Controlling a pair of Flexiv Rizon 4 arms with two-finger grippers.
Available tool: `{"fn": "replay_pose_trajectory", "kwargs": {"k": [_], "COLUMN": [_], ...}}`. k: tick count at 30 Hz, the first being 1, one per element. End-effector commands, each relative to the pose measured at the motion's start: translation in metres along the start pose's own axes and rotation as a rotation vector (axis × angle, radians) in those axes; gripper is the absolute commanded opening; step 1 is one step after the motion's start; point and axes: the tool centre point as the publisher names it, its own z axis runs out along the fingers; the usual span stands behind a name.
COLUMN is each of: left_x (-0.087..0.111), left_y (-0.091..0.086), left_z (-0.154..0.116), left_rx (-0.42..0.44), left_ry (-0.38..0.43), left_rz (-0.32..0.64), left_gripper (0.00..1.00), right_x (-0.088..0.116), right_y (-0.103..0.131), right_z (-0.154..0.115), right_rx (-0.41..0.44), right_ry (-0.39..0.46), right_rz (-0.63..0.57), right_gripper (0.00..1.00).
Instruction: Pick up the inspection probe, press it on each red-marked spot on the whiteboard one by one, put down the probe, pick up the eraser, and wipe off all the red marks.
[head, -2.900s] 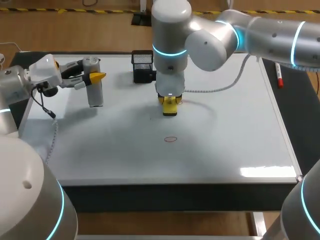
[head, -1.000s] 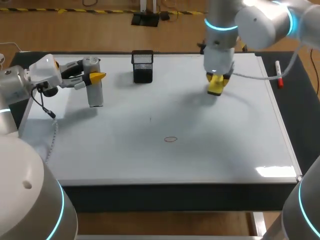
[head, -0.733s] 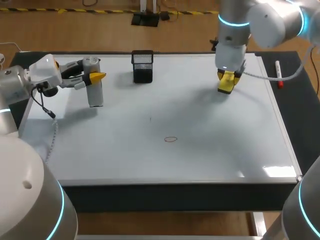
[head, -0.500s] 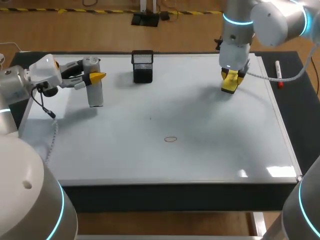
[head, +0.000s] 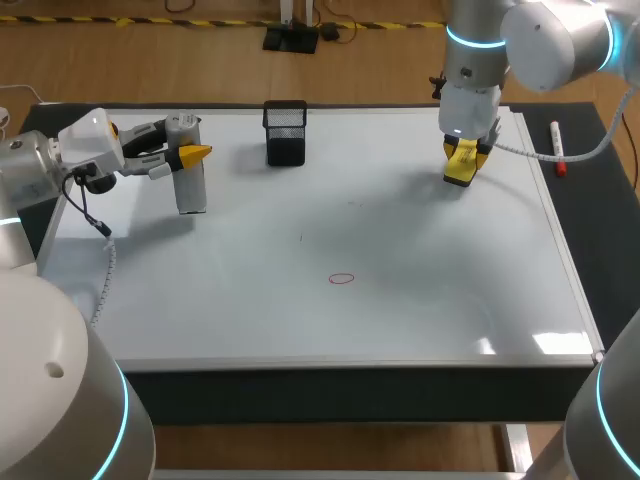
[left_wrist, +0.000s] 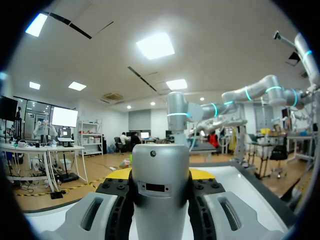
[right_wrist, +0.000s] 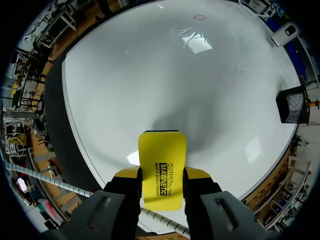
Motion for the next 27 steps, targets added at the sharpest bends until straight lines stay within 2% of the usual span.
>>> {"fn": "replay_pose_trajectory", "kwargs": {"k": [1,7,9,15,21,27], "left_x": [0.0,0.0,0.008,0.039,0.081,0.12], "left_y": [-0.001,-0.001,-0.001,-0.003,-0.005,-0.001], "left_z": [0.0,0.0,0.006,0.031,0.061,0.094], "left_rx": [0.0,0.0,0.009,0.045,0.065,0.07], "left_ry": [0.0,0.0,0.017,0.098,0.201,0.292], "left_rz": [0.001,0.001,0.007,0.02,0.021,0.006], "left_gripper": [0.0,0.0,0.0,0.0,0.0,0.0], "right_x": [0.0,0.0,0.0,0.0,0.0,0.0], "right_y": [-0.001,-0.001,-0.001,-0.001,-0.001,-0.001], "right_z": [-0.001,-0.001,-0.001,-0.001,-0.001,-0.001], "right_rx": [0.001,0.001,0.001,0.001,0.001,0.001], "right_ry": [0.004,0.004,0.004,0.004,0.004,0.004], "right_rz": [-0.001,-0.001,-0.001,-0.001,-0.001,-0.001], "right_gripper": [0.0,0.0,0.0,0.0,0.0,0.0]}}
